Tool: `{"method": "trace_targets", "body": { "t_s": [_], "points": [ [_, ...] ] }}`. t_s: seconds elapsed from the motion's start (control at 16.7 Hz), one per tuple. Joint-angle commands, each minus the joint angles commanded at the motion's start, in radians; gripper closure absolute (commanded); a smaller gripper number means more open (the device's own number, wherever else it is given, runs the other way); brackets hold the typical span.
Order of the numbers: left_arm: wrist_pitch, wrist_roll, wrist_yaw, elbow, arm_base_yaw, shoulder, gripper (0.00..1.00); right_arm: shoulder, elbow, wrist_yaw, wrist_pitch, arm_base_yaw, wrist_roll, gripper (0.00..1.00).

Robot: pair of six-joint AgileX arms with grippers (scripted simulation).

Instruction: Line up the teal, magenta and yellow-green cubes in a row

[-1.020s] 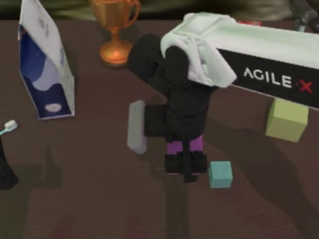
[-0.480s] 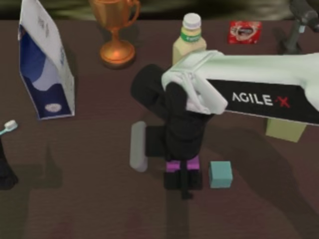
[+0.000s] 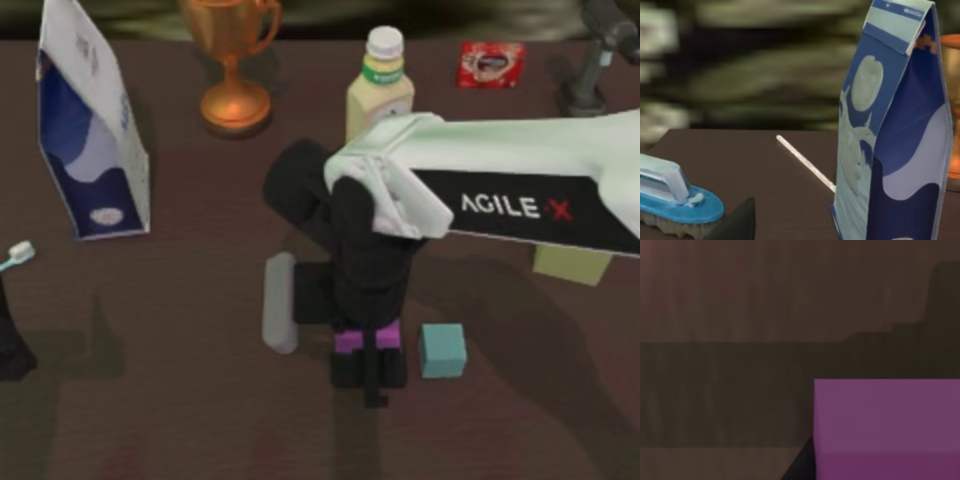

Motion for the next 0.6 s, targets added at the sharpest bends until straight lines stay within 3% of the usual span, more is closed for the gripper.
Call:
{"method": "trace_targets", "body": {
  "t_s": [0.6],
  "points": [
    [0.000,0.000,0.000,0.000,0.000,0.000,0.00,0.000,0.000,0.000,0.000,0.000,0.000,0.02]
  ]
}}
